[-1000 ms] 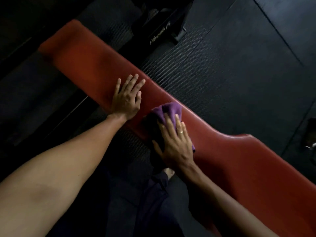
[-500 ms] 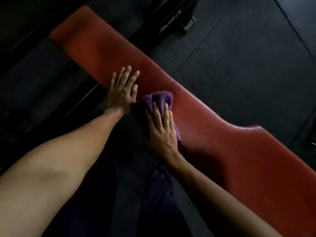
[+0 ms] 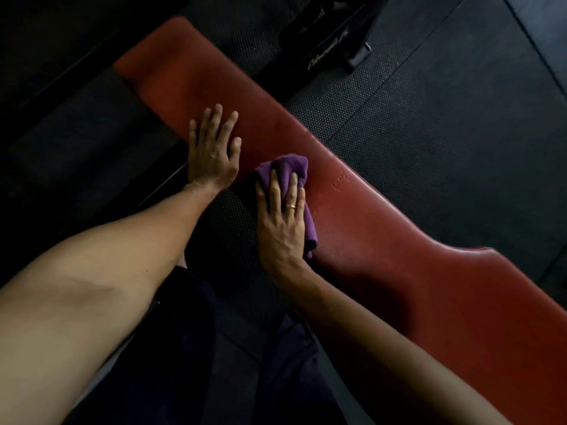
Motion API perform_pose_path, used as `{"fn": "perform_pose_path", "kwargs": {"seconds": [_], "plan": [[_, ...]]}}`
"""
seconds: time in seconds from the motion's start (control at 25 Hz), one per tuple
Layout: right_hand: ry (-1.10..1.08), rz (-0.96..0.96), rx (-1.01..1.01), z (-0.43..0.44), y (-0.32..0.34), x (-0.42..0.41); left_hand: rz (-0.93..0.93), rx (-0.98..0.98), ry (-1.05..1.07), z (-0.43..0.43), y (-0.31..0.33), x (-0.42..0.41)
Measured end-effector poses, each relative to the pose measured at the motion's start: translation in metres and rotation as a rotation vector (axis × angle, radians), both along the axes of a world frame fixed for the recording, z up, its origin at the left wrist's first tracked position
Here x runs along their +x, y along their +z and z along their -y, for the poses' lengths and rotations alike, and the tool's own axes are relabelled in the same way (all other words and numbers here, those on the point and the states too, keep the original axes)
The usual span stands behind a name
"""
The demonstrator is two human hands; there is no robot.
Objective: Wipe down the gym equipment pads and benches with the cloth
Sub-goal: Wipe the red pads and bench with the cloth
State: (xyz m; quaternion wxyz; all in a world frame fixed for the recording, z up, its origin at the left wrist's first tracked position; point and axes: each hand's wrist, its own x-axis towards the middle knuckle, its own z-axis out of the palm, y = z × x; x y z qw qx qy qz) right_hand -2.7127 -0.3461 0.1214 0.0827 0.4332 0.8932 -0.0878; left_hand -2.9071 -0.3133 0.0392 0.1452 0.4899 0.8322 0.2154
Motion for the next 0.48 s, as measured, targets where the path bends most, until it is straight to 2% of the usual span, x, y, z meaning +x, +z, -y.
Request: {"fn": "perform_pose_path", "kwargs": {"seconds": [0.12,0.28,0.48], "plan": [[0.041,-0.003,-0.028,-0.01,-0.001,-0.015,-0.038,0.029,0.019,0.0,-0.004,-0.001],[0.091,-0.091,0.045,-0.007,0.008,0.045,0.037,-0.01,-0.001,-0.001,0.003,0.0],[0.067,-0.007,0.081,0.009,0.005,0.05,0.062,-0.028,-0.003,0.0,0.005,0.002]]}}
